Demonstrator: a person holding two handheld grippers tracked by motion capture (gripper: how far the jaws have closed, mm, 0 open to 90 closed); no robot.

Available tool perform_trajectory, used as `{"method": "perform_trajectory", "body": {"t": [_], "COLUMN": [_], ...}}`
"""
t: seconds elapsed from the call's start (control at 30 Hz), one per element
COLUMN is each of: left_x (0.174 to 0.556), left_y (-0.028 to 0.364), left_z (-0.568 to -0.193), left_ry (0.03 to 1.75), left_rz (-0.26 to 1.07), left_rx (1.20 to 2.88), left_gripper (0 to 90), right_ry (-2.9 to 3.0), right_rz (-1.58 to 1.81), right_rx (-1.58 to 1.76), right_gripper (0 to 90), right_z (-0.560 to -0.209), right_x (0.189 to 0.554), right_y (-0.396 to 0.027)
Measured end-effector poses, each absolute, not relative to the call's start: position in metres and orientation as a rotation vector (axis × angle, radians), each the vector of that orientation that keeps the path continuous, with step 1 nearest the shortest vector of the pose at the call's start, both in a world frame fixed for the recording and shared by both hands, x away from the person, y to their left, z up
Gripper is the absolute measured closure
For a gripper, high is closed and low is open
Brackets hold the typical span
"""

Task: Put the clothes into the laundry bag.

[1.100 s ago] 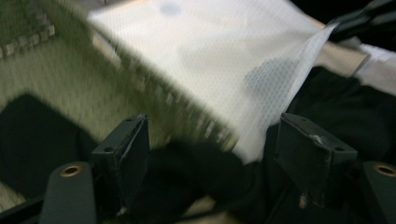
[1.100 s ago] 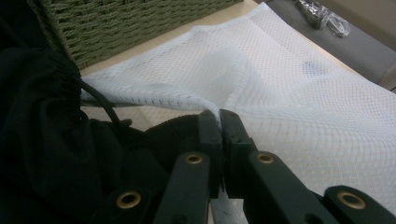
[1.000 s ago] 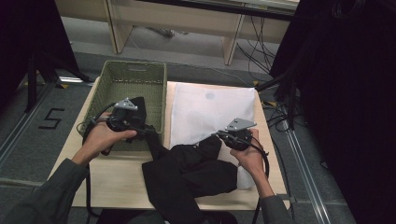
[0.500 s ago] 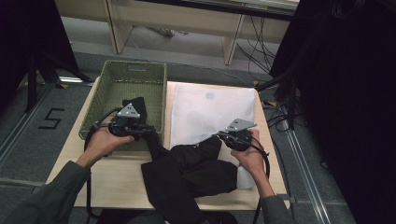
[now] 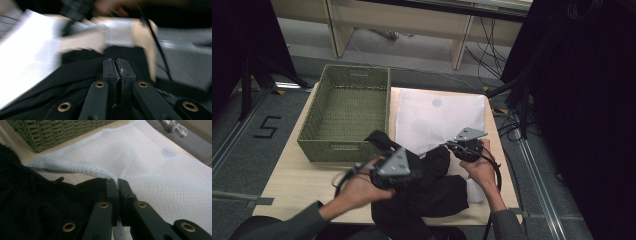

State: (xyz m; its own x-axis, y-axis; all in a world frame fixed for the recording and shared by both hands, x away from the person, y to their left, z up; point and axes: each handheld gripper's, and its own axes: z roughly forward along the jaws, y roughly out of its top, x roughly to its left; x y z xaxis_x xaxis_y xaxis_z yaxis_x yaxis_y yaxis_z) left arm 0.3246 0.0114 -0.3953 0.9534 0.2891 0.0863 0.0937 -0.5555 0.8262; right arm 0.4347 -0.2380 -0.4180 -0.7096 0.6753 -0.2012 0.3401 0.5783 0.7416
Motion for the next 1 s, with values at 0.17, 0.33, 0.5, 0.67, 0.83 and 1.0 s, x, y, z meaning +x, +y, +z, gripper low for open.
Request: {"method": "perform_trajectory", "body": {"t": [0.17,0.33,0.5,0.67,0.83,1.0], "left_x": [0.342,0.356,0.399,0.431,0.436,0.428], "left_y": [0.004,0.030,0.094,0.125,0.129,0.127], "left_z": [-0.424,-0.394,-0.376,-0.403,-0.413,-0.401], "left_ry": [0.372,0.460,0.691,0.891,0.870,0.788], "left_rz": [0.115,0.186,0.353,0.327,0.358,0.457], "left_rx": [2.162,2.087,2.071,2.043,2.040,2.054], "left_gripper": [76.4,47.2,39.9,37.3,66.4,85.9], "right_ry": [2.341,2.345,2.343,2.355,2.353,2.350], "right_rz": [0.963,0.953,0.958,0.945,0.949,0.950], "right_rx": [0.791,0.819,0.819,0.794,0.813,0.820], "right_gripper": [89.5,89.4,89.4,89.4,89.4,89.4], "right_z": [-0.419,-0.422,-0.421,-0.423,-0.423,-0.424], "right_x": [0.437,0.437,0.436,0.438,0.437,0.437], "right_y": [-0.239,-0.242,-0.241,-0.239,-0.240,-0.240]}}
